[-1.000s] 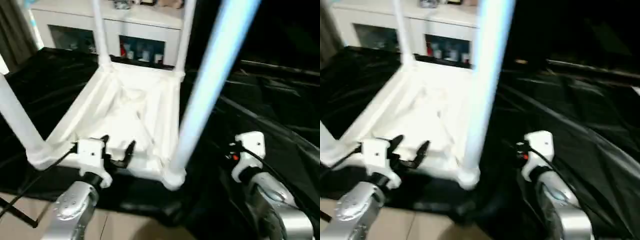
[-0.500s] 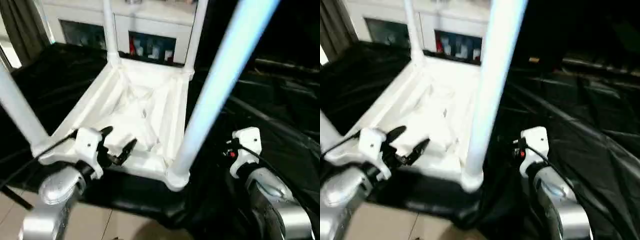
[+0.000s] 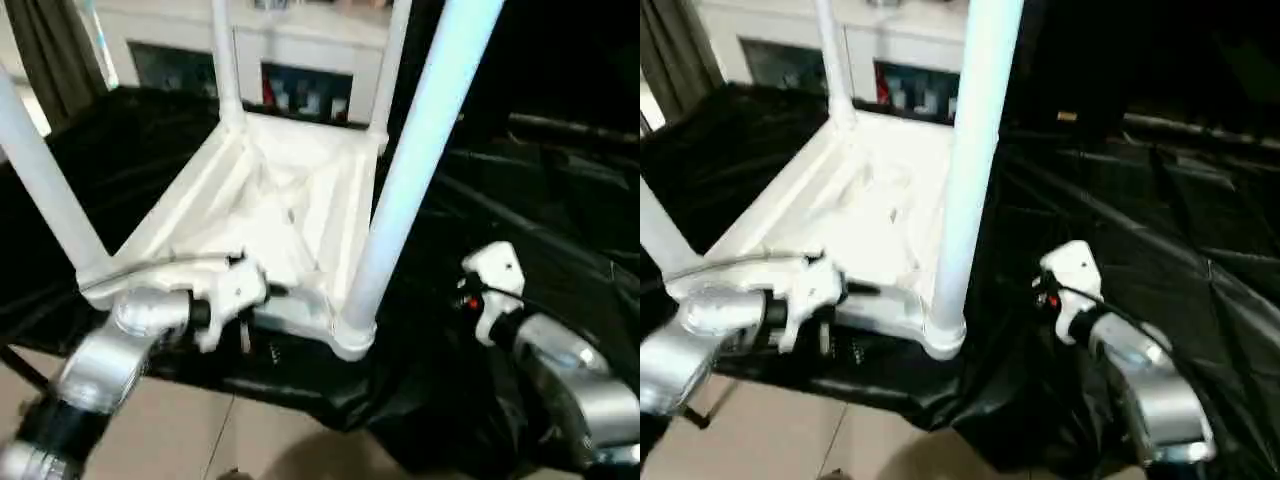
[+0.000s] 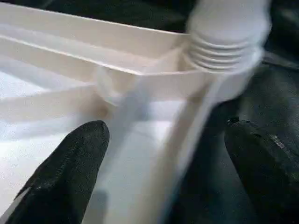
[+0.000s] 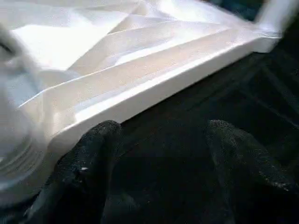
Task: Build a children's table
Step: Rotate table base
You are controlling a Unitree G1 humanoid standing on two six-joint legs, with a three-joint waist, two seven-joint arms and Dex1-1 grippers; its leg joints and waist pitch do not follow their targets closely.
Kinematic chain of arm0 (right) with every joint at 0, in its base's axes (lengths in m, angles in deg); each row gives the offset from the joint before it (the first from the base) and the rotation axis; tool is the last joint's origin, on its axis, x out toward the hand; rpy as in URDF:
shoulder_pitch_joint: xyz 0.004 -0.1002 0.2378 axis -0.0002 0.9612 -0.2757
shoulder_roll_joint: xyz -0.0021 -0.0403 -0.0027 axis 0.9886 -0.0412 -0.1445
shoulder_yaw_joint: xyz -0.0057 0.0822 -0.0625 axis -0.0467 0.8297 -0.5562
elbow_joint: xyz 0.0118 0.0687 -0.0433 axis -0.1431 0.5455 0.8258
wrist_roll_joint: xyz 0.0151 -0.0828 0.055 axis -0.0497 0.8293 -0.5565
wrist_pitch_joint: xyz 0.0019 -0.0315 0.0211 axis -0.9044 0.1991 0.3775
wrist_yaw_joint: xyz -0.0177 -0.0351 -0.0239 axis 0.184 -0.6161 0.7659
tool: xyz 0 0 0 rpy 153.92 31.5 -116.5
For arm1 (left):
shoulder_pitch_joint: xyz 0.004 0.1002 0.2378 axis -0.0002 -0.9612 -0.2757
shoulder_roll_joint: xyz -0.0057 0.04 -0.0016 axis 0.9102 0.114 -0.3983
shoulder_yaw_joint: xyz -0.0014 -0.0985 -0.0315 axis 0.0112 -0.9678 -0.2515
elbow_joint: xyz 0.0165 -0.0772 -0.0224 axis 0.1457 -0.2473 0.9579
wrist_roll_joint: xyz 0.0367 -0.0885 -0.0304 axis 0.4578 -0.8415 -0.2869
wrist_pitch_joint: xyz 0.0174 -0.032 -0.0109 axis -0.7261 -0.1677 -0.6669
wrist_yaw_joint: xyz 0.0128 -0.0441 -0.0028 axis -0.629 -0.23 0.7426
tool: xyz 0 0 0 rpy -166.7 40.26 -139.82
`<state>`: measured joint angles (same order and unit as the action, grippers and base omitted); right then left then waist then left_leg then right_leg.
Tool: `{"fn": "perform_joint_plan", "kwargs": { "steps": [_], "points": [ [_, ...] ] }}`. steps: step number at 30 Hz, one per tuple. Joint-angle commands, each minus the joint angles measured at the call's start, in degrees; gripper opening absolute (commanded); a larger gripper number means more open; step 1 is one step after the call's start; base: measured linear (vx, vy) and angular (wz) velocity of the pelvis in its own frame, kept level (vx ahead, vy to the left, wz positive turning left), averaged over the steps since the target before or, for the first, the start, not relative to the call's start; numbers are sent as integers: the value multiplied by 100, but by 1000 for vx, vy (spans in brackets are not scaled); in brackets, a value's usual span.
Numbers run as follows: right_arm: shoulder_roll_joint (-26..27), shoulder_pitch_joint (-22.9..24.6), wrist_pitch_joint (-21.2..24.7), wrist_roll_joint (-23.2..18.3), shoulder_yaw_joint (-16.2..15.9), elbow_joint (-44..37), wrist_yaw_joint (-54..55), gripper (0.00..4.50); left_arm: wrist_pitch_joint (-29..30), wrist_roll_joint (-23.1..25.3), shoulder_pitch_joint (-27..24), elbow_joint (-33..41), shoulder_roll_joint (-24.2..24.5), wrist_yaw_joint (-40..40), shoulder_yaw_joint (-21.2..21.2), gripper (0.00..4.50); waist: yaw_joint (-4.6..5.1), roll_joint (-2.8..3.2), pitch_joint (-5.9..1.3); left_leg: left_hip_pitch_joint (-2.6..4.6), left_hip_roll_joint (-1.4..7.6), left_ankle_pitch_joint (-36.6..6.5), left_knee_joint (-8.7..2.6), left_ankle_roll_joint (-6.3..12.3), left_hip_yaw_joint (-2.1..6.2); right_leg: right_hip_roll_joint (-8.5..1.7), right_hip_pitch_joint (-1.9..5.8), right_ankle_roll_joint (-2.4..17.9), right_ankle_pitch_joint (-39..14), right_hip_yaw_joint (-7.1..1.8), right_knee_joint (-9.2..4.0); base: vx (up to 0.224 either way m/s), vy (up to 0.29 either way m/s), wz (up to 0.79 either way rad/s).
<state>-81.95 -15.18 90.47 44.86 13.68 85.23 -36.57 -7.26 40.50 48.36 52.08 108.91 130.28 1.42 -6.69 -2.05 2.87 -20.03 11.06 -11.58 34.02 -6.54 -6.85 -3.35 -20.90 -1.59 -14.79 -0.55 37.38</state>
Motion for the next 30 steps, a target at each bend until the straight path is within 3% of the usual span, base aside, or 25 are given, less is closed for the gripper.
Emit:
{"fn": "perform_joint_plan", "kwargs": {
  "steps": [1, 4, 5, 9, 10, 11, 17, 24, 30],
  "points": [
    [-126, 40, 5, -158, -42, -53, -331, 320, -29, 3, 108, -248, -52, 205, 146, 420, -19, 16, -347, -14, 0, 18, -342, 179, -119, -208, 263, 1114, 1412, -71, -342, 0, 0, 0],
    [-410, 220, 154, -393, -176, -298, -943, 320, -195, 9, 333, -628, -135, 458, 226, 407, -21, 10, -334, -42, 17, -3, -343, 268, -118, -231, 275, 1215, 1540, -66, -341, 0, 0, 0],
    [-554, 292, 262, -533, -224, -401, -1218, 320, -283, -8, 448, -808, -193, 601, 232, 381, -30, 9, -325, -34, 14, -52, -345, 289, -123, -224, 264, 1228, 1489, -63, -358, 0, 0, 0],
    [-910, 390, 395, -725, -350, -569, -1790, 320, -354, -108, 677, -1109, -311, 964, 262, 367, -88, 17, -282, -10, 62, -403, -371, 329, -121, -271, 243, 1308, 1004, -80, -407, 0, 0, 0],
    [-1007, 381, 360, -708, -390, -568, -1940, 320, -393, -125, 752, -1221, -352, 1079, 292, 335, -101, 20, -282, -10, 72, -441, -377, 321, -120, -283, 234, 1338, 951, -82, -409, 0, 0, 0],
    [-1049, 334, 379, -730, -385, -558, -2016, 320, -452, -102, 828, -1338, -389, 1166, 341, 327, -109, 49, -281, -12, 70, -451, -376, 302, -120, -283, 229, 1347, 918, -83, -407, 0, 0, 0],
    [-1100, 176, 475, -817, -385, -648, -2114, 320, -682, -2, 1106, -1831, -588, 1397, 453, 279, -175, 36, -274, 2, 95, -514, -391, 208, -132, -296, 225, 1396, 825, -91, -417, 0, 0, 0],
    [-1204, 149, 431, -736, -487, -591, -2263, 320, -916, 227, 1418, -2482, -819, 1598, 596, 230, -215, 107, -306, 4, 95, -432, -370, 143, -152, -279, 238, 1409, 1228, -82, -391, 0, 0, 0],
    [-1178, 187, 450, -749, -508, -647, -2230, 320, -1231, 466, 1530, -2898, -847, 1537, 674, 189, -230, 102, -298, 4, 108, -578, -383, 101, -175, -291, 246, 1387, 1038, -88, -418, 0, 0, 0]
  ]
}}
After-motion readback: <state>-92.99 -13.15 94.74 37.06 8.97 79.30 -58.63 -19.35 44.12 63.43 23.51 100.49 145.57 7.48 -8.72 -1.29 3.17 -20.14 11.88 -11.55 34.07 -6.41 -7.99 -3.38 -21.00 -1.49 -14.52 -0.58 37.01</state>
